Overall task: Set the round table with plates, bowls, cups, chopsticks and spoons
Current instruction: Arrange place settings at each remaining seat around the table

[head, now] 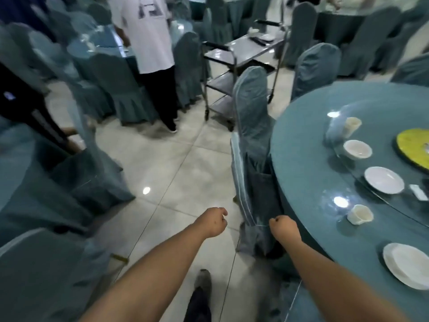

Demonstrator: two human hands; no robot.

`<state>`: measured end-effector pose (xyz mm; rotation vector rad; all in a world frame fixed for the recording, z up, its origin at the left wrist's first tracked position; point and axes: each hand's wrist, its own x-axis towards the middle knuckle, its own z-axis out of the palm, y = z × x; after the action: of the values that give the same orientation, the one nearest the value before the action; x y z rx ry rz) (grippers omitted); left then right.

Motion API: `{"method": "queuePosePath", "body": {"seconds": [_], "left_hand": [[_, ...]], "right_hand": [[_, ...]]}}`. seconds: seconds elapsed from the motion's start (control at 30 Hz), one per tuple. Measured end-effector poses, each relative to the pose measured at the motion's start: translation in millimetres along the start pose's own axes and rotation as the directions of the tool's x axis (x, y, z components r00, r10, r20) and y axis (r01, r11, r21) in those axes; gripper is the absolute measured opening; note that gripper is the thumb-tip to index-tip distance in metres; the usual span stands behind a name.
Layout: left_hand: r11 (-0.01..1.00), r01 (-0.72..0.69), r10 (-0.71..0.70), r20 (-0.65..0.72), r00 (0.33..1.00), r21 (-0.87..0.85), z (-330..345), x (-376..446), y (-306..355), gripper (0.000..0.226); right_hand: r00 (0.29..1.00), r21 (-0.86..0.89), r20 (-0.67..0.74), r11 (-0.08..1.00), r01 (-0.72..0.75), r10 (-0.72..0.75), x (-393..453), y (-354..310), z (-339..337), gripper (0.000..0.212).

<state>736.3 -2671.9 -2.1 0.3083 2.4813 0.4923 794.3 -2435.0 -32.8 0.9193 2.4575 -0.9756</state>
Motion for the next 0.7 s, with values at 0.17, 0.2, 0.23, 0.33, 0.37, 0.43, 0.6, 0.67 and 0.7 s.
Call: {"method": "queuePosePath", "body": {"seconds": [0.17,0.2,0.23,0.33,0.37,0.43,0.6,0.67,0.7], "left_hand": [[0.978,-0.194,0.200,-0.071,0.977,0.082,-46,93,31,0.032],[0.960,-0.255,0.264,-0.067,0.962,0.115,-57,112,37,0.030],[0.941,-0.302,0.313,-0.049,0.949,0.150,-66,127,44,0.030],[0.863,-0.444,0.457,0.002,0.889,0.241,-98,174,59,0.040],[0.823,-0.486,0.501,0.027,0.865,0.293,-113,192,65,0.043],[0.743,-0.535,0.555,0.076,0.828,0.402,-136,223,73,0.049],[0.609,-0.606,0.527,0.311,0.791,0.512,-160,274,89,0.062],[0.529,-0.655,0.522,0.401,0.753,0.540,-171,298,102,0.067],[0.502,-0.676,0.518,0.438,0.735,0.540,-176,311,107,0.068]], "right_hand": [[0.992,0.016,-0.090,0.996,-0.092,0.093,53,-27,-26,0.029],[0.987,0.030,-0.110,0.993,-0.116,0.119,64,-32,-29,0.028],[0.982,0.039,-0.127,0.990,-0.139,0.143,71,-36,-31,0.028],[0.963,0.087,-0.170,0.976,-0.198,0.210,88,-56,-40,0.028],[0.960,0.112,-0.190,0.976,-0.187,0.206,96,-66,-43,0.028],[0.964,0.115,-0.197,0.981,-0.158,0.178,107,-84,-43,0.028],[0.987,0.056,-0.089,0.990,-0.133,0.137,119,-106,-30,0.025],[0.989,0.032,-0.087,0.992,-0.120,0.123,134,-115,-34,0.029],[0.990,0.020,-0.080,0.994,-0.112,0.113,144,-119,-37,0.033]]}}
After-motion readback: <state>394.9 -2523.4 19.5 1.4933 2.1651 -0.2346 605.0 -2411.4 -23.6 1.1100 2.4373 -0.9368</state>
